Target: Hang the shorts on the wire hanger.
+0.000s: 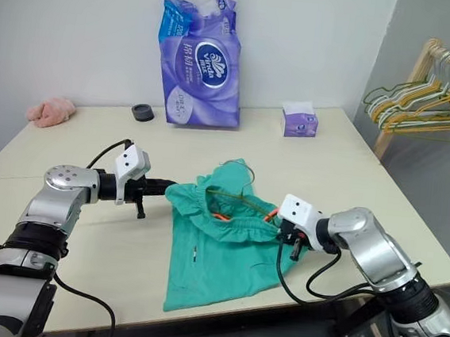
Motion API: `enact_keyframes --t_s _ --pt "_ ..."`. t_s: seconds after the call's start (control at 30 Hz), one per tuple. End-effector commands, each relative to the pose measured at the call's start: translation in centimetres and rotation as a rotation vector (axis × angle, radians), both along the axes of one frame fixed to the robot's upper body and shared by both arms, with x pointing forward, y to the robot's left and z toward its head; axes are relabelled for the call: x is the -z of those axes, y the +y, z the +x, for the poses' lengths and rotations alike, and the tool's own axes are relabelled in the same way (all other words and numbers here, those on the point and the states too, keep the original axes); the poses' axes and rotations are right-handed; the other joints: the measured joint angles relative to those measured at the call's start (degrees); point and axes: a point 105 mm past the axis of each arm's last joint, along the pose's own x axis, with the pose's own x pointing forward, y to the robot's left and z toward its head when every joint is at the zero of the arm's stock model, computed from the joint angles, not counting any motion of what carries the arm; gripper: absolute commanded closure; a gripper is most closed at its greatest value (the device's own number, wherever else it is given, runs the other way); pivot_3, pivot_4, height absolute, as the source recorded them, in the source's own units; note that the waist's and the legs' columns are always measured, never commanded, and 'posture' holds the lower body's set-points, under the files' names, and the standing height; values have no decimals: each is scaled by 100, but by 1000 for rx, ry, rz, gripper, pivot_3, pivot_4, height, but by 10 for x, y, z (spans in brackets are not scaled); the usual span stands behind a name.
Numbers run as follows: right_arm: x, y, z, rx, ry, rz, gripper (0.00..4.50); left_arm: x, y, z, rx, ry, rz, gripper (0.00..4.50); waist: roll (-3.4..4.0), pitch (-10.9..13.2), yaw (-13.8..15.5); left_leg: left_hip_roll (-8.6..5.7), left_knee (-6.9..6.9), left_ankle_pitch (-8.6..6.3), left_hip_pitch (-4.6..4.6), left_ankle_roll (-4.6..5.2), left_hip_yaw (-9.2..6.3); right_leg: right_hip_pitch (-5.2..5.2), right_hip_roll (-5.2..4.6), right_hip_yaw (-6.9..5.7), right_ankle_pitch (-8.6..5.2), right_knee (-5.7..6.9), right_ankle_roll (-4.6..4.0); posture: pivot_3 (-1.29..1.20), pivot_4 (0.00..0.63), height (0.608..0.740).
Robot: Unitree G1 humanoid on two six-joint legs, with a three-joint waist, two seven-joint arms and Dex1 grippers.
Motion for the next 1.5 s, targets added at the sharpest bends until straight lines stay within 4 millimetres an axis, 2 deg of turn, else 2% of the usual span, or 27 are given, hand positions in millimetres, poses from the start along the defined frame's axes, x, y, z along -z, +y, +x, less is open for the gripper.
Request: enact_keyframes --t_s 0.03,0.27,0.43,0.6,0.7,1.1,1.5 --pt "-10 -8 -5 1 -18 8 4500 -10 9 3 -24 -64 28 4493 0 0 1 0 1 0 0 0 0 1 -1 0 0 0 0 -214 1 740" --pt "-10 -13 -11 17 -17 3 4500 -11 8 -2 -10 -38 8 4493 0 0 -6 1 1 -1 0 1 1 2 -1 -1 0 -1 1 -226 0 740" --pt "-10 -16 -7 41 -36 8 4500 -13 29 -2 -65 -34 48 4493 0 0 -4 0 1 -1 0 1 1 3 -1 -1 0 -1 1 -216 0 740" --pt "-12 -15 -6 40 -38 15 4500 -5 36 -5 -74 -42 104 4493 0 0 10 0 3 -1 0 1 0 3 -1 -2 0 0 1 -200 0 740" --pt "-10 -18 -14 6 -9 0 4500 1 39 -6 -84 -50 133 4493 0 0 12 0 4 0 0 1 0 3 -1 -2 0 0 1 -193 0 740" --pt "-14 -29 -17 -2 -1 -29 4500 9 40 -10 -63 -47 188 4493 0 0 19 -1 5 -11 0 19 1 4 -3 -3 -1 0 1 -199 0 740" --pt "-10 -55 -33 -23 45 -114 4500 12 39 -7 -51 -54 214 4493 0 0 17 -2 5 -11 0 20 3 6 -5 -5 -1 0 2 -210 0 740"
